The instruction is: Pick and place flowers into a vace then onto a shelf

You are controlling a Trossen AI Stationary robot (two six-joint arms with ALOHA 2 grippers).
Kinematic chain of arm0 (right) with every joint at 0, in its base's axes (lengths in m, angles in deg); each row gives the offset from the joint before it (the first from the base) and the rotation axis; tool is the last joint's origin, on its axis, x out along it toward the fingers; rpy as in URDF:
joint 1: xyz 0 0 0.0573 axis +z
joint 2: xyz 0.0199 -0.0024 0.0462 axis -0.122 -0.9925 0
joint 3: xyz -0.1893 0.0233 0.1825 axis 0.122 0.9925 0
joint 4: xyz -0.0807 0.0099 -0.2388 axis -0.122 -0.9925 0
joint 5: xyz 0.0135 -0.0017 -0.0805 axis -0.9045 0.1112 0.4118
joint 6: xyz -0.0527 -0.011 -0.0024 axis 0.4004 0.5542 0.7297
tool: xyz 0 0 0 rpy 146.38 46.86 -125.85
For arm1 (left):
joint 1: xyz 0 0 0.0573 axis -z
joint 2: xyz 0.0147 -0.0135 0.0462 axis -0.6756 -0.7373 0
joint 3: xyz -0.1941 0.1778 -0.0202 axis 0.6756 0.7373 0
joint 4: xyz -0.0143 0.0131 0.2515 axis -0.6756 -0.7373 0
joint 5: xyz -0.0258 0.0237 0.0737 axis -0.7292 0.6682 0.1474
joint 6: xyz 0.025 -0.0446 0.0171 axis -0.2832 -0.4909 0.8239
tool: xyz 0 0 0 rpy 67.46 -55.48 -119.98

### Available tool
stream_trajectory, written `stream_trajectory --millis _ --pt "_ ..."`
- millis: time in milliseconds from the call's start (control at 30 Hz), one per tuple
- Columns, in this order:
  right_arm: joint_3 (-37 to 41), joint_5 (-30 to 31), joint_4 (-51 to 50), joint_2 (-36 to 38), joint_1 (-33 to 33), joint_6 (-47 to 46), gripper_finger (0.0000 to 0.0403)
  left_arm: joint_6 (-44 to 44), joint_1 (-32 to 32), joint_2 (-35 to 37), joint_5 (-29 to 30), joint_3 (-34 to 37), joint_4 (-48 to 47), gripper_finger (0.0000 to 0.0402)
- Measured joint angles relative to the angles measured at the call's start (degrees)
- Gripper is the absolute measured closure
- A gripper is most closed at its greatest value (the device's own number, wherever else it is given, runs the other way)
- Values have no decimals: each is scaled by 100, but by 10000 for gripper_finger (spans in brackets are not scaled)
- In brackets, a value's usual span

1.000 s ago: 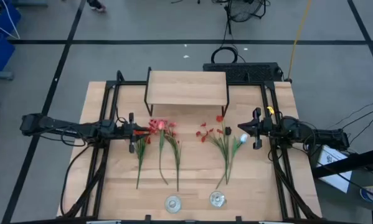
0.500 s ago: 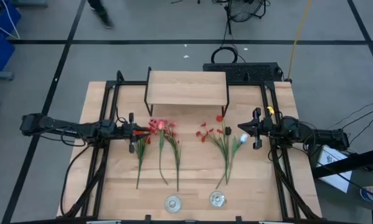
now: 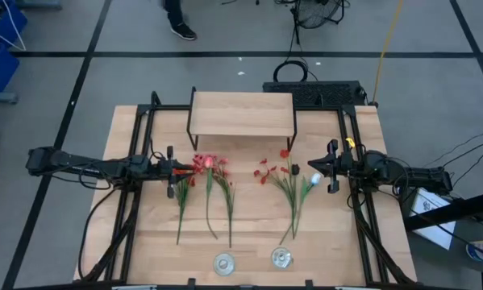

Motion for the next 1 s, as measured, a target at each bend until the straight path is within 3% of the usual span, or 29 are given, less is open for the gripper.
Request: stream_trajectory --millis 667,867,1000 --pt "0 -4 116 -2 0 -26 394 0 1 2 0 0 0 321" --pt "0 -8 302 -2 0 -926 394 0 1 1 0 0 0 321" --pt "0 -28 1199 -2 2 -2008 394 0 1 0 0 0 1 321"
